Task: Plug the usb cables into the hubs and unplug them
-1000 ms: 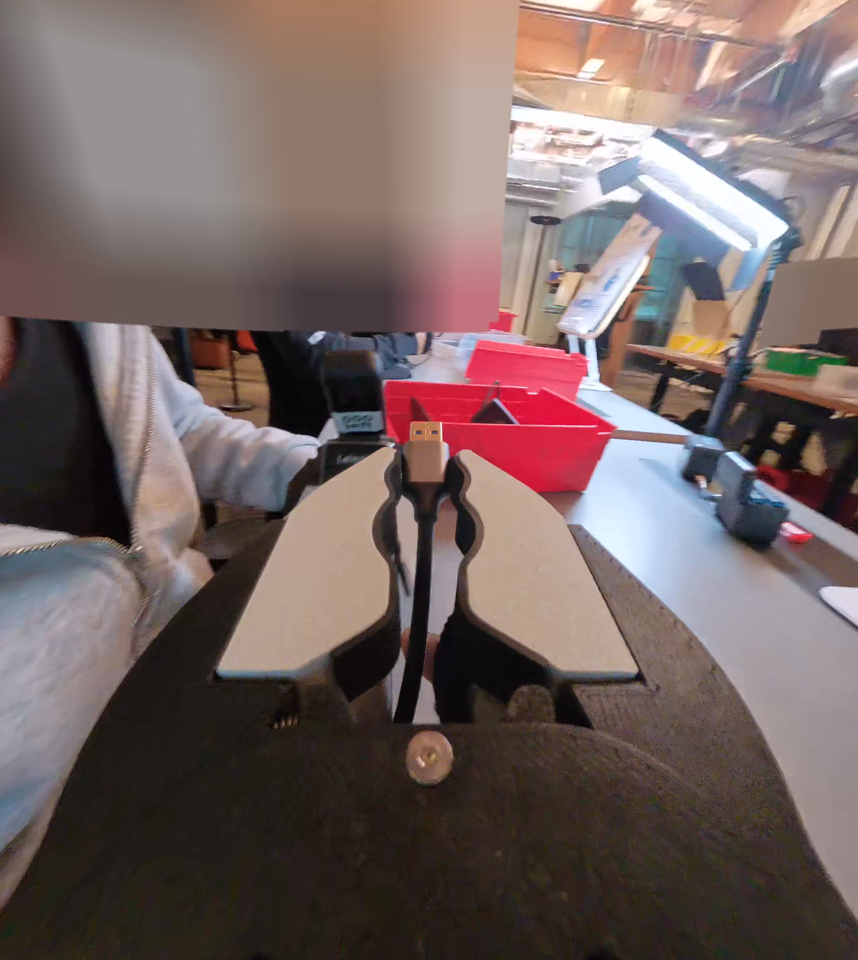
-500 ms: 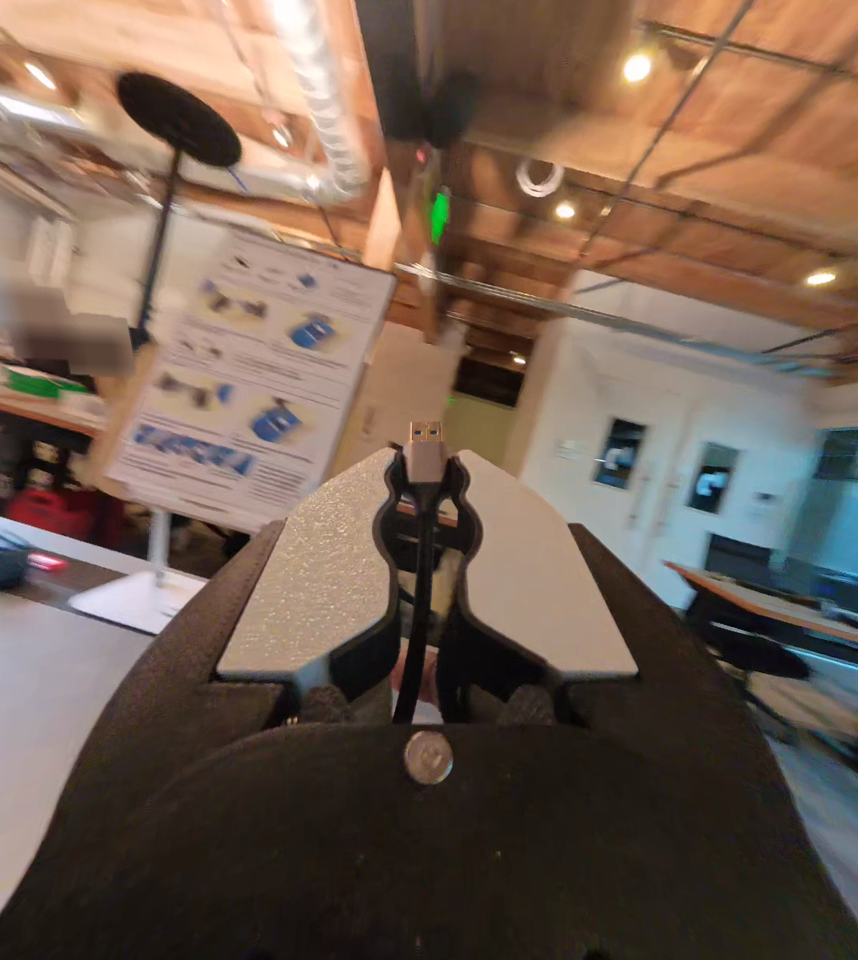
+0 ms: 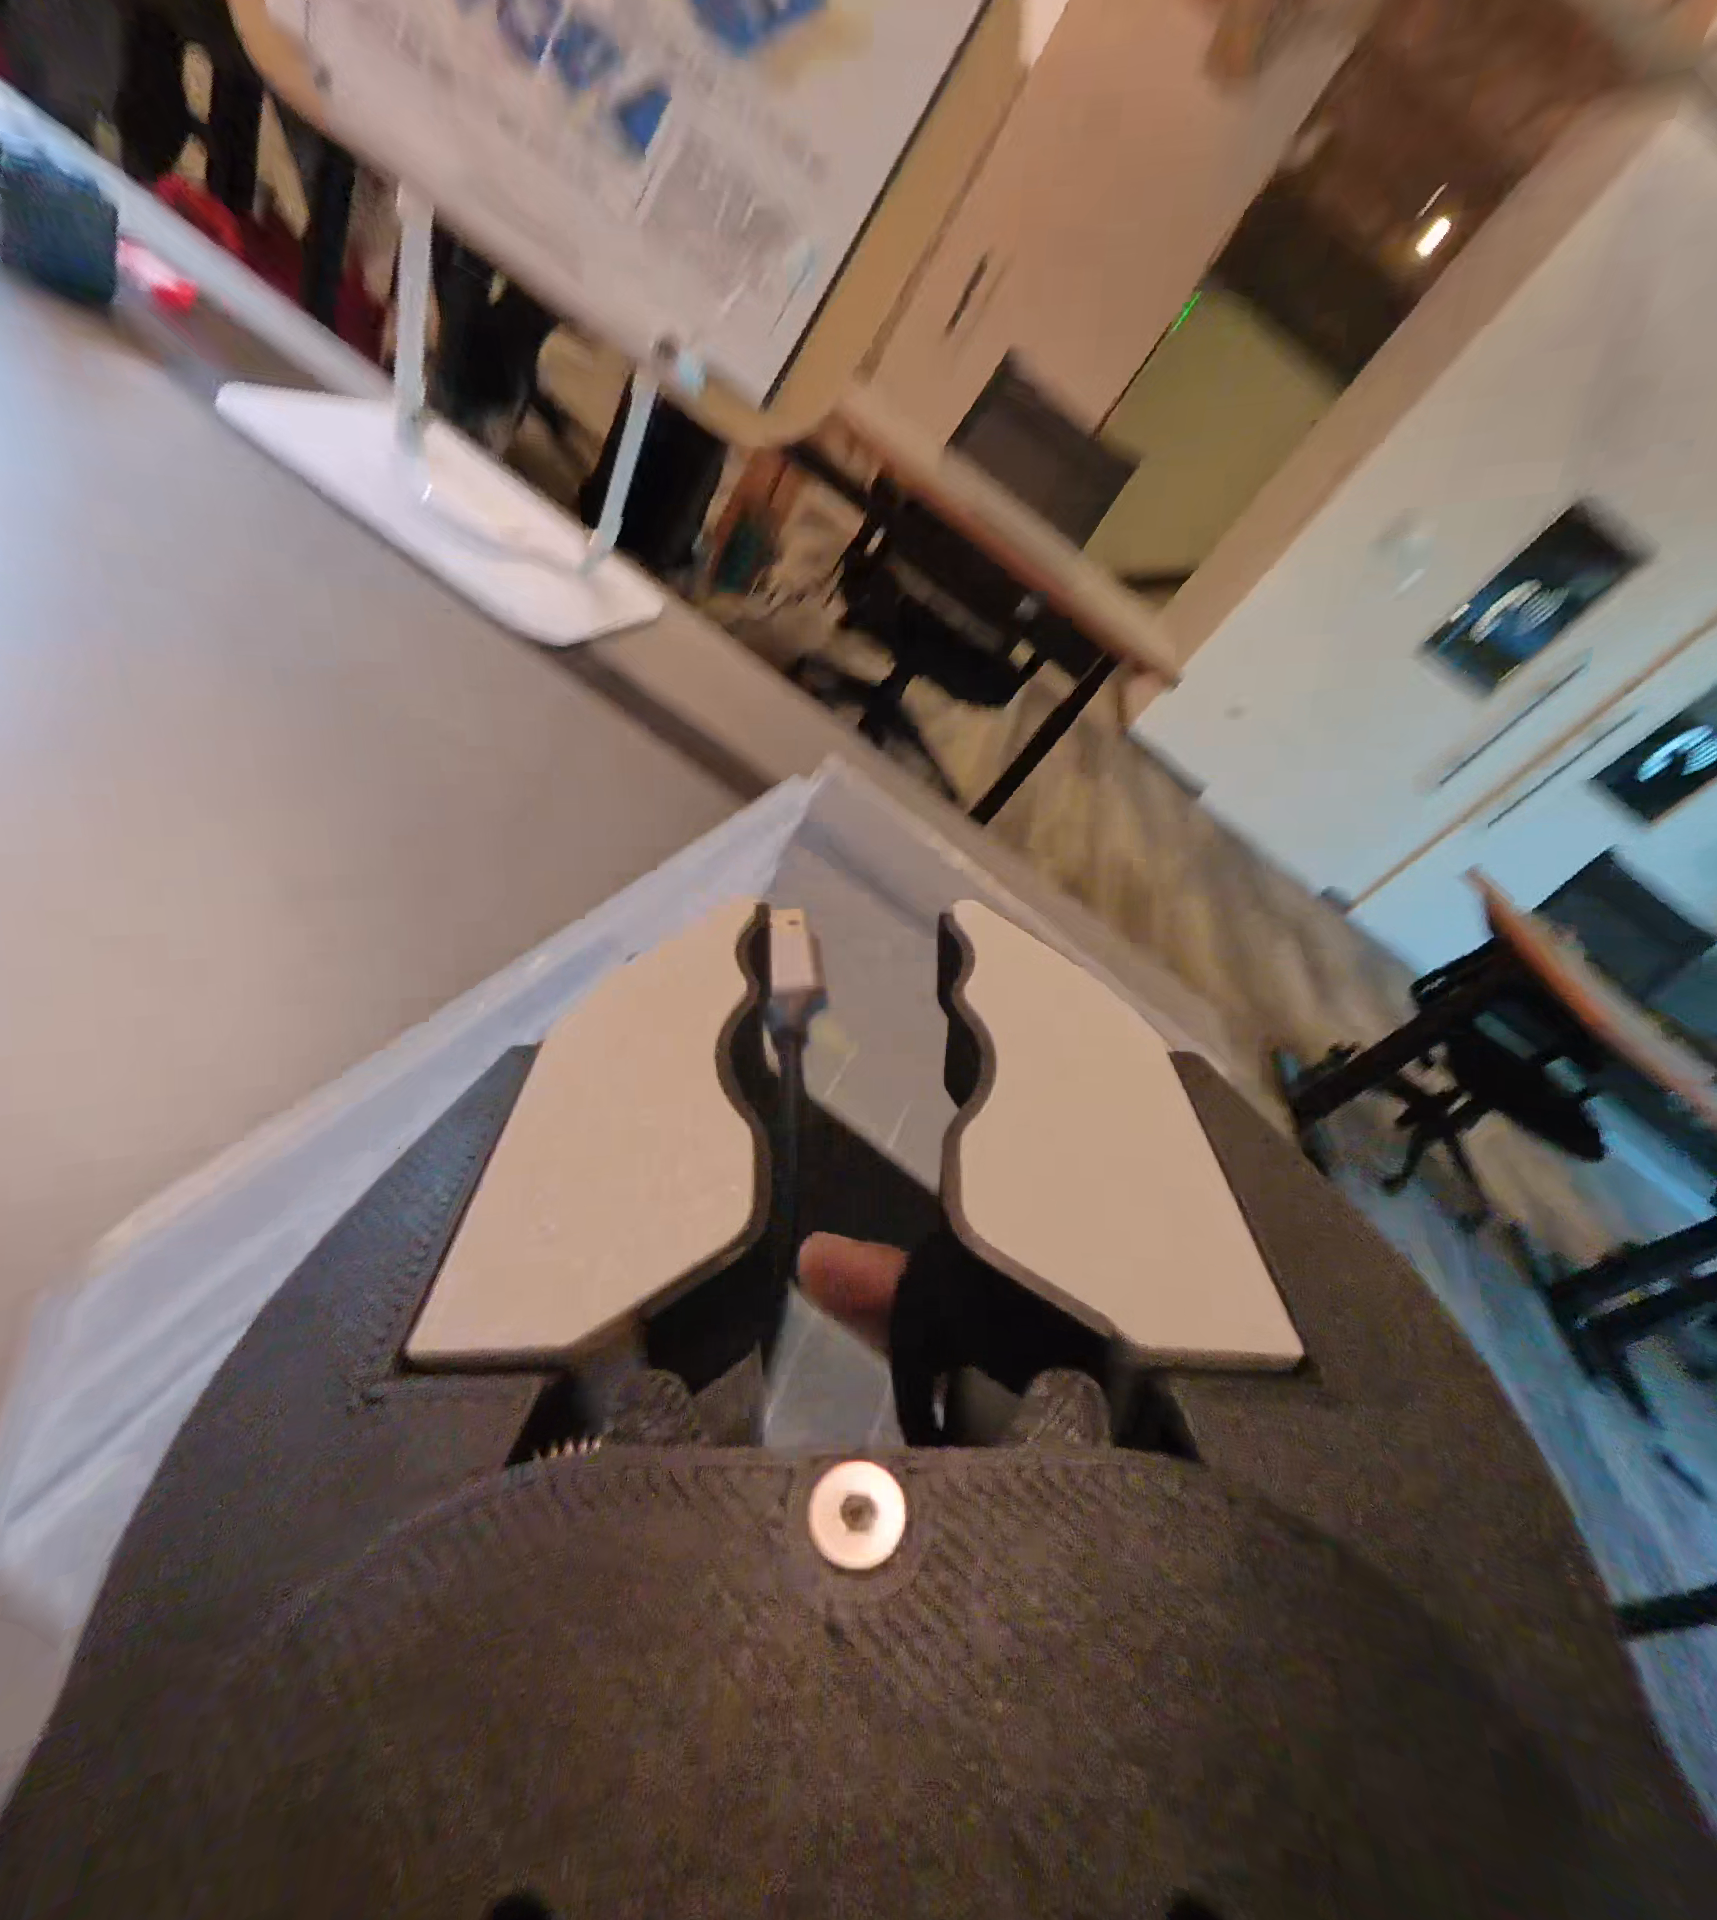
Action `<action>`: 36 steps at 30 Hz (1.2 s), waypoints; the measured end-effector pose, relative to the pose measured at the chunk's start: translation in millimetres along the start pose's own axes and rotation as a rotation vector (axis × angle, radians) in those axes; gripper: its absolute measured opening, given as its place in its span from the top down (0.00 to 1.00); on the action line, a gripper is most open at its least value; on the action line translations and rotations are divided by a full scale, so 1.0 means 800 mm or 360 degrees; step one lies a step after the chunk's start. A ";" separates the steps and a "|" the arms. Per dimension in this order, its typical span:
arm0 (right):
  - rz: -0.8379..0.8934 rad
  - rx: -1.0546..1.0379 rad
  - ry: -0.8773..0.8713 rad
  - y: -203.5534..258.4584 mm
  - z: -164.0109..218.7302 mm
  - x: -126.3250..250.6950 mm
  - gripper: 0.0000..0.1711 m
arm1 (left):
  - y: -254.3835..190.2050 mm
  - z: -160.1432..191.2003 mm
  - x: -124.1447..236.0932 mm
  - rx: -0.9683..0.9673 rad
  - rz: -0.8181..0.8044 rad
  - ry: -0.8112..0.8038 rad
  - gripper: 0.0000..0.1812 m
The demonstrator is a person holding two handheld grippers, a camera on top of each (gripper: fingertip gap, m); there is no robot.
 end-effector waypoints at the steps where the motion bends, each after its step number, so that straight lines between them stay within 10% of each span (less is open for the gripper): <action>1: -0.0044 -0.0021 0.0072 0.002 0.006 0.002 0.80 | 0.001 0.000 0.000 0.0006 -0.0002 0.0001 0.61; 23: -0.0147 -0.0605 0.0899 0.040 0.088 -0.045 0.87 | 0.002 0.001 0.000 0.0005 -0.0022 0.0009 0.61; 36: 0.0351 -0.0095 -0.0084 -0.041 -0.012 0.059 0.97 | 0.003 0.001 0.000 0.0011 -0.0023 0.0007 0.61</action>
Point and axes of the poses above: each gripper's, where its closed fingertips meet, x back along the fingers, z out of its underside, y = z × x across the jaws, the point moved 3 cm from there along x, back along the fingers, and after that the axes turned 1 degree about x, right-handed, at the moved point
